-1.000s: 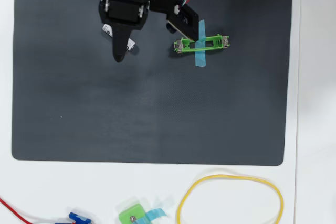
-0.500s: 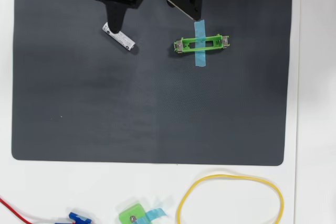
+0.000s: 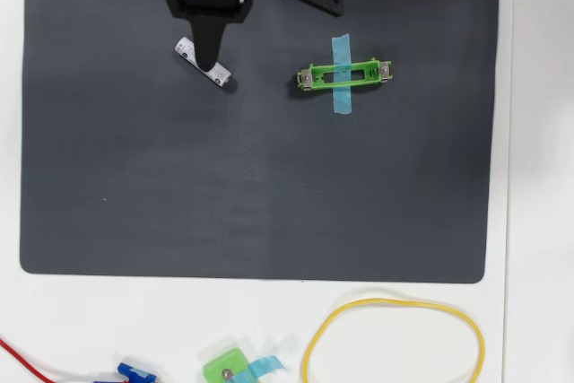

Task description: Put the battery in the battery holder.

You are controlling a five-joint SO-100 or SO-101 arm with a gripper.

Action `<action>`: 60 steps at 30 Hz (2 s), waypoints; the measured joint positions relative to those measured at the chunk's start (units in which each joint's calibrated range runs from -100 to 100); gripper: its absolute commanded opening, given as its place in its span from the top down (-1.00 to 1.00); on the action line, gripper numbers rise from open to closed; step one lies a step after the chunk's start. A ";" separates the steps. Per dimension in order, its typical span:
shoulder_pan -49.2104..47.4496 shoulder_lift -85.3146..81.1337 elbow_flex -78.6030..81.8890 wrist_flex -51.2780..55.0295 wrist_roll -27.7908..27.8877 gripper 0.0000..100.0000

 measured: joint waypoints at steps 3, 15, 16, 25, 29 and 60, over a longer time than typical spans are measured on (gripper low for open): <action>1.68 5.09 0.00 -0.09 0.00 0.34; 3.03 7.30 0.00 -10.68 -11.35 0.34; 3.03 7.30 0.00 -11.20 -12.44 0.34; 4.94 11.46 4.54 -15.93 -14.46 0.33; 6.18 14.52 4.54 -16.11 -14.46 0.33; 2.13 15.87 1.45 -9.30 -22.96 0.33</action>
